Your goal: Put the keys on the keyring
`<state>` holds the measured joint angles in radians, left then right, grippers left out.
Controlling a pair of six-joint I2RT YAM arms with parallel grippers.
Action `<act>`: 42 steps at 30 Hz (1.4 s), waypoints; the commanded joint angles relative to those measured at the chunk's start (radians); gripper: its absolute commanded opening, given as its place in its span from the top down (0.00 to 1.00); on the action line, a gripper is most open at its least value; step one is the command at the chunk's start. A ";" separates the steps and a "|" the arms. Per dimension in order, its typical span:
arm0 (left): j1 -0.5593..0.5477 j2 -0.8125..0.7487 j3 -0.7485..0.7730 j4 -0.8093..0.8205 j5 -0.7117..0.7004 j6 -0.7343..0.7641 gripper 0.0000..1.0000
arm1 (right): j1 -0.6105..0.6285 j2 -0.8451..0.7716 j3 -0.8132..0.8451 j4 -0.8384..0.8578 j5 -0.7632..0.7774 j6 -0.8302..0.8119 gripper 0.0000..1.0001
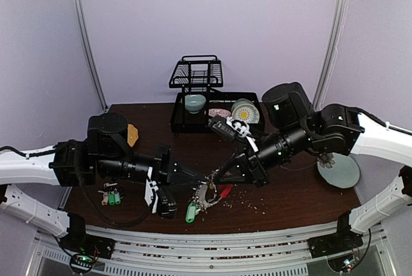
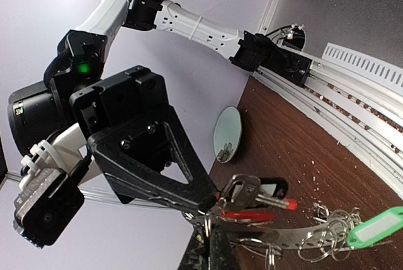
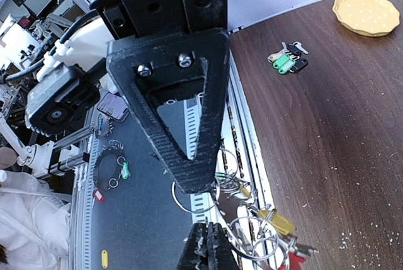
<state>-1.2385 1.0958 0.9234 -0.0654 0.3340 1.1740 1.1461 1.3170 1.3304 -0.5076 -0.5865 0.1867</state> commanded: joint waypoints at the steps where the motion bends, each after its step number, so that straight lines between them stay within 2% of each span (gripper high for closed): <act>1: -0.014 0.006 0.040 0.020 -0.024 0.042 1.00 | 0.010 0.016 0.035 -0.012 -0.008 -0.004 1.00; 11: -0.024 -0.004 0.041 -0.015 -0.065 0.070 1.00 | 0.010 0.031 0.048 -0.003 0.013 0.013 1.00; 19: -0.050 -0.005 0.039 -0.037 -0.154 0.121 1.00 | 0.009 0.013 0.019 -0.019 0.029 0.021 1.00; 42: -0.068 0.004 0.041 -0.023 -0.179 0.124 1.00 | 0.011 0.060 0.036 0.012 -0.010 0.026 1.00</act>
<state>-1.2991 1.1004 0.9295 -0.1589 0.1722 1.2972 1.1500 1.3712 1.3510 -0.5201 -0.5674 0.1936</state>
